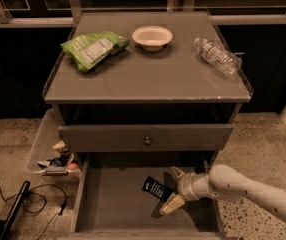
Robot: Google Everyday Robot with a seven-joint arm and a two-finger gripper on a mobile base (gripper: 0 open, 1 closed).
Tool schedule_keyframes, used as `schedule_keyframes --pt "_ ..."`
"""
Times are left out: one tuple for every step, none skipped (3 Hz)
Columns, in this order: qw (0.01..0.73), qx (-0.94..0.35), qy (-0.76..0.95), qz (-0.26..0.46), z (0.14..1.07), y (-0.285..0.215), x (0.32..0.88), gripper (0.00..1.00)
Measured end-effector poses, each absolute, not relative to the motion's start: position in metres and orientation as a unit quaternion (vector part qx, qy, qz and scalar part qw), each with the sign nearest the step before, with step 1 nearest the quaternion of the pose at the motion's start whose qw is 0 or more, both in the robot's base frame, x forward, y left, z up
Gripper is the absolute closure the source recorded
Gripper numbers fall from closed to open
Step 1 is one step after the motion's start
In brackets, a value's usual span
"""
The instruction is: Pick rxbar blueberry from middle drawer and place on counter
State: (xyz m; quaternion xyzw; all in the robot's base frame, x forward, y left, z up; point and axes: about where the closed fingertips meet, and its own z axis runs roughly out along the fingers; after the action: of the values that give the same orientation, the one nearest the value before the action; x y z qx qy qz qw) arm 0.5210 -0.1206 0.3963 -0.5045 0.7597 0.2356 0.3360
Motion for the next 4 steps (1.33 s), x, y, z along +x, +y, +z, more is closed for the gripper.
schedule_keyframes --pt "0.322 -0.503 0.756 0.268 0.3556 -0.1036 0.5273 0.0" --pt "0.322 -0.502 0.756 0.268 0.3548 -0.1032 0.5274 0.0" --pt "0.322 -0.502 0.756 0.268 0.3548 -0.1032 0.5274 0.18" --pt "0.322 -0.502 0.756 0.268 0.3548 -0.1032 0.5274 0.42"
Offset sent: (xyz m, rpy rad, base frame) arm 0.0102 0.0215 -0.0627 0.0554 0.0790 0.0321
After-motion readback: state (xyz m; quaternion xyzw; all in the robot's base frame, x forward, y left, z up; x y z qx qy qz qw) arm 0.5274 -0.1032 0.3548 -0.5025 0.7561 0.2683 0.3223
